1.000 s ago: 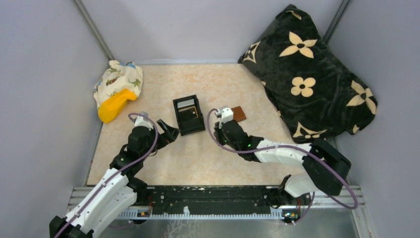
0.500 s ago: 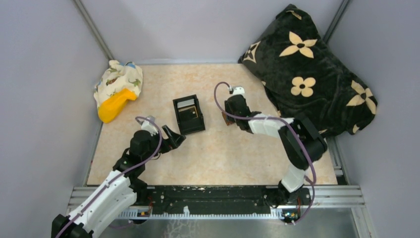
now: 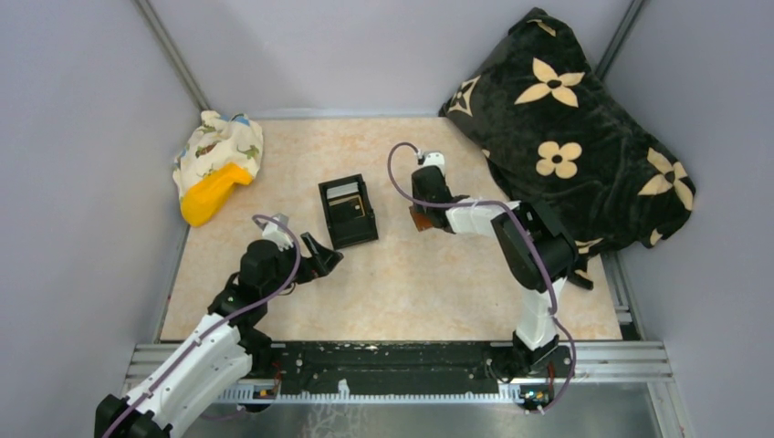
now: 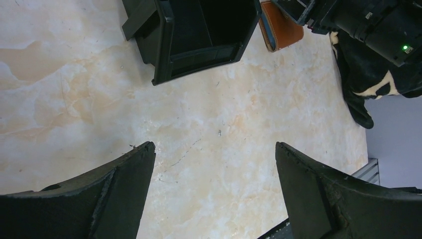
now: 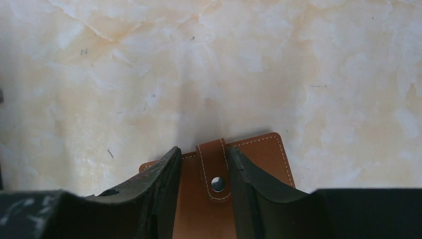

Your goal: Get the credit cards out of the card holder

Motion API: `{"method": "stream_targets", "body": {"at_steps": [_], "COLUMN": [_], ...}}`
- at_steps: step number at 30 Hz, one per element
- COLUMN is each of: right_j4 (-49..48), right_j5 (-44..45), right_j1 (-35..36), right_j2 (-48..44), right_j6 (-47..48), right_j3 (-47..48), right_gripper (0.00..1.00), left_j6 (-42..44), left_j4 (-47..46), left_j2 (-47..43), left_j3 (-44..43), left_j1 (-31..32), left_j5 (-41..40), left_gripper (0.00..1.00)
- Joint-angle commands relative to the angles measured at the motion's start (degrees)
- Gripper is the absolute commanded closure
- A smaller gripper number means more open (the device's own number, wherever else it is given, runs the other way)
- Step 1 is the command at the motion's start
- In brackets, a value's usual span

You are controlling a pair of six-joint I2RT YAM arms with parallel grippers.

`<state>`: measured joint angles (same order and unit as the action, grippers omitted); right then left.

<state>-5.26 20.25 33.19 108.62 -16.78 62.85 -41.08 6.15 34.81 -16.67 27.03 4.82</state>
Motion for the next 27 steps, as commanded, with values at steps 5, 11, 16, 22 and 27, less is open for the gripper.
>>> {"method": "stream_targets", "body": {"at_steps": [5, 11, 16, 22, 27], "right_j4": [-3.42, 0.38, 4.91, 7.70, 10.73], "right_j5": [0.06, 3.96, 7.07, 8.09, 8.28], "right_j1": [3.30, 11.68, 18.88, 23.06, 23.67], "right_j2": [-10.27, -18.80, -26.03, -34.15, -41.33], "right_j6": [-3.42, -2.65, -5.42, -8.18, -8.13], "right_j3": [-14.58, -21.39, -25.64, -30.10, -32.58], "right_gripper": [0.70, 0.75, 0.76, 0.46, 0.45], "left_j6": [2.19, 2.05, 2.14, 1.36, 0.37], "left_j4": [-1.99, -4.19, -4.52, -4.85, -4.93], "left_j2": [3.86, 5.91, 6.56, 6.26, 5.28], "left_j3": [-1.34, -1.91, -2.53, -2.32, -2.22], "left_j1": [0.34, 0.55, 0.83, 1.14, 1.67], "left_j5": [1.85, 2.84, 3.08, 3.24, 4.02], "left_gripper": [0.05, 0.04, 0.04, 0.04, 0.04]}}
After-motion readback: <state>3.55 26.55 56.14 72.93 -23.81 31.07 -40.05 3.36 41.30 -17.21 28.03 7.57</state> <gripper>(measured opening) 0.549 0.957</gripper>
